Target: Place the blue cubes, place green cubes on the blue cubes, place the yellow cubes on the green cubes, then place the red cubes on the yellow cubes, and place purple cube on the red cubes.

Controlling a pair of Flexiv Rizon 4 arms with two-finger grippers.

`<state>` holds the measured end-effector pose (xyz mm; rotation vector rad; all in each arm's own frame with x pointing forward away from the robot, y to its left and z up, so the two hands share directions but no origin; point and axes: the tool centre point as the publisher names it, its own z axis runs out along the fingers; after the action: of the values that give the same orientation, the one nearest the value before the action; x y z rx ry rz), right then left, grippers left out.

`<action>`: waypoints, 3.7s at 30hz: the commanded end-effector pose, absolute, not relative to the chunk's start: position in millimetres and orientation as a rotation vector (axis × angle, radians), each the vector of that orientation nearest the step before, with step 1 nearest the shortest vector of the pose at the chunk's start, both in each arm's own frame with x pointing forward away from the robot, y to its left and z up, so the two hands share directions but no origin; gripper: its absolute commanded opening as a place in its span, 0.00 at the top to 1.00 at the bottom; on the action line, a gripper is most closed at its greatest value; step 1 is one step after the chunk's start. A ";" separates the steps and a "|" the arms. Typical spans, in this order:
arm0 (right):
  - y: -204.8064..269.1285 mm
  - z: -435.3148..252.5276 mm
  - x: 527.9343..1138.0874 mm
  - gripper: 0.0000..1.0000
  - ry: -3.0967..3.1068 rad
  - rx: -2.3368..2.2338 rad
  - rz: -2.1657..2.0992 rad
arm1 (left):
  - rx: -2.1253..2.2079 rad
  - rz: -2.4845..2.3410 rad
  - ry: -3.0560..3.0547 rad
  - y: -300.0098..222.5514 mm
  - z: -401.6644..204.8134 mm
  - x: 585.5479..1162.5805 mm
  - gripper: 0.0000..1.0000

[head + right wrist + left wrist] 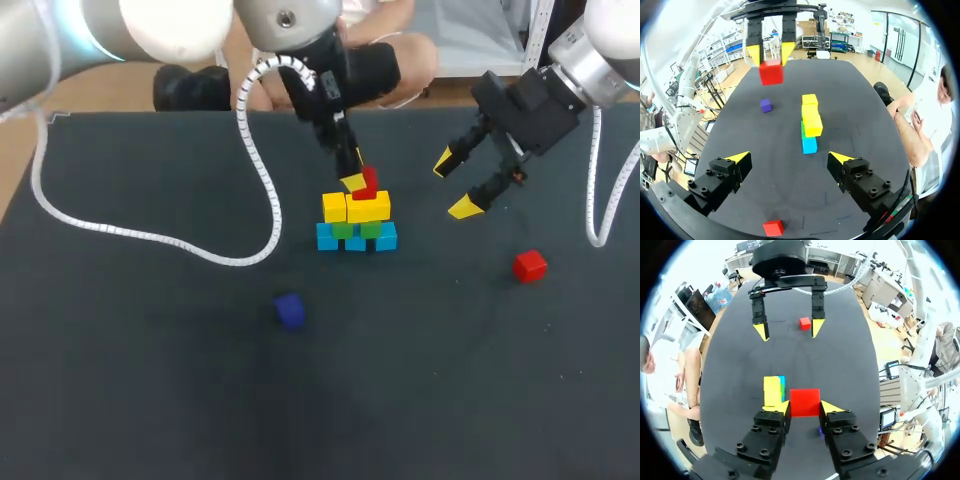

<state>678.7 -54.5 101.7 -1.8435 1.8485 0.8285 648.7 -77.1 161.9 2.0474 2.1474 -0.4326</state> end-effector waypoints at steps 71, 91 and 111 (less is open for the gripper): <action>-54.5 101.5 678.9 0.00 1.847 -1.843 0.830 | 2.045 -0.452 2.099 -70.6 115.7 678.2 1.00; -54.5 101.5 678.9 0.00 1.847 -1.843 0.830 | 2.079 -0.460 2.118 -70.5 112.3 685.5 1.00; -54.5 101.5 678.9 0.00 1.847 -1.843 0.830 | 2.064 -0.461 2.127 -64.9 105.5 691.5 1.00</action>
<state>678.7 -54.5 101.7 -1.8435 1.8485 0.8285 687.3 -64.0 106.0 2.0553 2.1273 -0.4561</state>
